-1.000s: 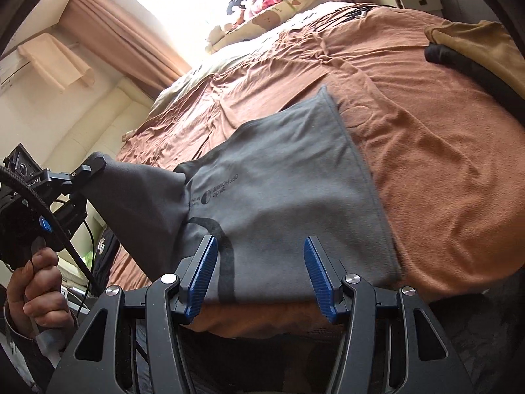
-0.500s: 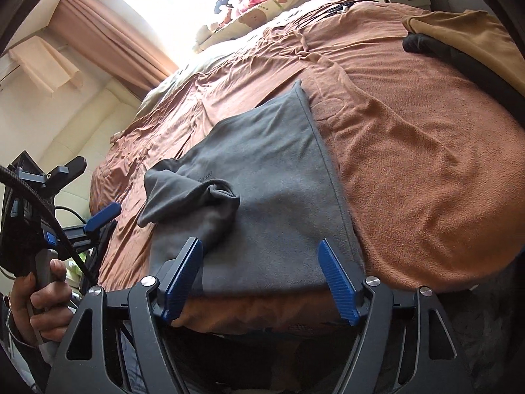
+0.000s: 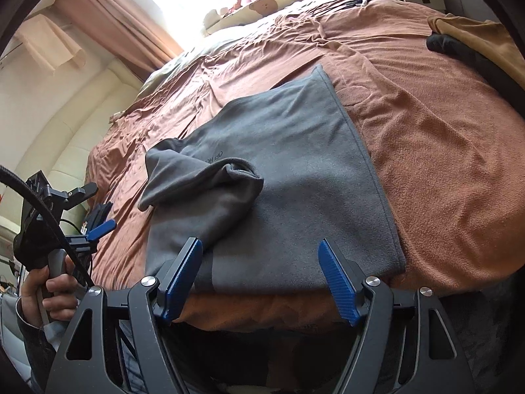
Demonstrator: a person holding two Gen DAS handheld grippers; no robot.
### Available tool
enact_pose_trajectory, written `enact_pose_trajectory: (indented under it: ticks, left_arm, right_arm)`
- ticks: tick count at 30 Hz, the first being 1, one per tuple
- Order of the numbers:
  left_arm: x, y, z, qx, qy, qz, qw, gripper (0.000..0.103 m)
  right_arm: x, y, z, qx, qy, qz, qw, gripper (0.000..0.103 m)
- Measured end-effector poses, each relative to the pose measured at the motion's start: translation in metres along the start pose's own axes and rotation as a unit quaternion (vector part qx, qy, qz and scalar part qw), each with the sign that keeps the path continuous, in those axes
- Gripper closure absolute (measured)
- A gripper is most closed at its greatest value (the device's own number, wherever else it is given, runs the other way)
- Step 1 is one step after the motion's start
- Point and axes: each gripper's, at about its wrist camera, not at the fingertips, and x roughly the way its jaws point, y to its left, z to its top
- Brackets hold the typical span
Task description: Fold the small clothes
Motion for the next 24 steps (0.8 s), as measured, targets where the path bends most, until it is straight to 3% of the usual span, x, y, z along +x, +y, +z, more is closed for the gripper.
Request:
enact_pose_trajectory:
  ticks: [9, 12, 19, 24]
  left_arm:
    - [0.018, 0.048, 0.014, -0.070, 0.009, -0.011, 0.9975, 0.009]
    - [0.034, 0.057, 0.016, -0.097, 0.023, -0.022, 0.9948, 0.009]
    - [0.055, 0.058, 0.027, -0.108, 0.021, -0.012, 0.9939, 0.012]
    - [0.071, 0.059, 0.038, -0.116, 0.024, 0.011, 0.9929, 0.019]
  right_arm:
    - [0.027, 0.011, 0.011, -0.005, 0.011, -0.001, 1.000, 0.031]
    - [0.037, 0.011, 0.016, 0.000, 0.014, 0.001, 1.000, 0.037]
    - [0.055, 0.012, 0.024, 0.005, 0.023, 0.003, 1.000, 0.047]
    - [0.068, 0.013, 0.029, 0.007, 0.029, 0.008, 1.000, 0.047]
